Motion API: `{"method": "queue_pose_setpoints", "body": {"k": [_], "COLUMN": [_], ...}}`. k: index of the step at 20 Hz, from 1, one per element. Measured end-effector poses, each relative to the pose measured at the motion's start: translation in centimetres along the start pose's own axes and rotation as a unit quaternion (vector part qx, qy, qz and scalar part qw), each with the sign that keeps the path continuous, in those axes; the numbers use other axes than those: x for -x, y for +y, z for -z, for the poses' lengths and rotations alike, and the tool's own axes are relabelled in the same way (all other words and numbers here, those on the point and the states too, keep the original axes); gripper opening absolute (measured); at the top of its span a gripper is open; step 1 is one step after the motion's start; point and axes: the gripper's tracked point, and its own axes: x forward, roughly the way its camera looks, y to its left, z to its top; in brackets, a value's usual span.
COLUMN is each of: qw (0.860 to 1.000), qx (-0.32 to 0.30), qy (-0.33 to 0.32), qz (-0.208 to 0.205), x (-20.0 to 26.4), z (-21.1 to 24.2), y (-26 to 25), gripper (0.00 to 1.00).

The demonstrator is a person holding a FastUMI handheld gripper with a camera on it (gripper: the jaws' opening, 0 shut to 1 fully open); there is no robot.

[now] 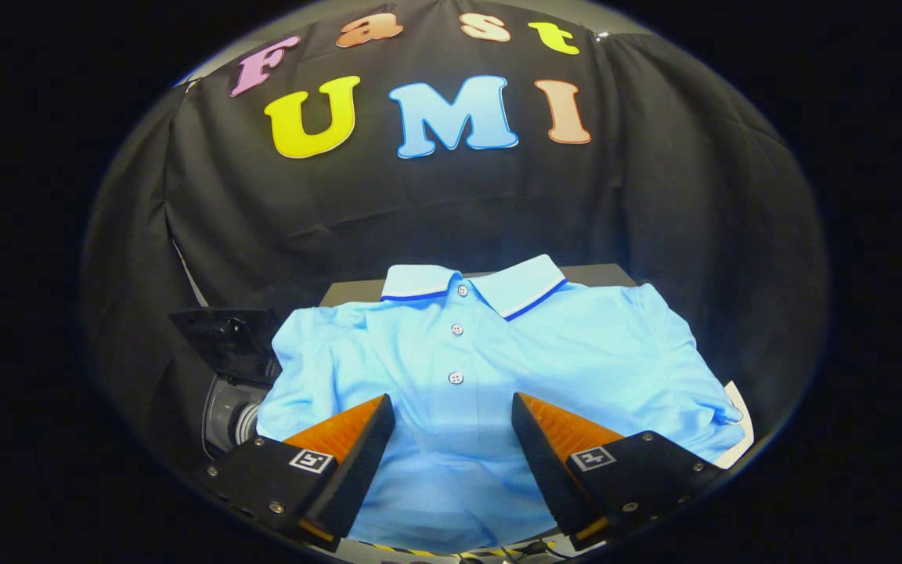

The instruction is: Put the clothes into the washing machine and then close the washing machine lid.

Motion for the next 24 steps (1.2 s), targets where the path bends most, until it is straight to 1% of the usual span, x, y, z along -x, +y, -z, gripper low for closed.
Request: {"method": "queue_pose_setpoints", "body": {"k": [3,6,8,9,12,14,15,16,20,21,24], "qw": [1.0,0.999,1.0,0.999,0.999,0.999,0.999,1.0,0.999,0.999,1.0], "qx": [0.01,0.019,0.019,0.018,0.03,0.025,0.013,0.006,0.044,0.046,0.025], "qy": [0.017,0.023,0.018,0.019,0.037,0.036,0.033,0.03,0.013,0.008,-0.004], "qz": [0.002,0.017,0.015,0.017,-0.014,-0.014,-0.008,0.0,0.011,0.013,0.015], "x": [-0.3,-0.4,-0.3,-0.3,-0.5,-0.5,-0.1,0.1,0.4,0.5,1.0], "z": [-0.1,-0.1,0.0,0.1,0.0,-0.3,-0.4,-0.4,-0.4,-0.3,-0.4], "y": [0.1,-0.1,0.2,0.0,0.5,0.0,-0.1,-0.1,0.2,0.1,0.2], "gripper": [0.94,0.93,0.91,0.88,0.33,0.1,0.07,0.03,0.01,0.01,0.0]}}
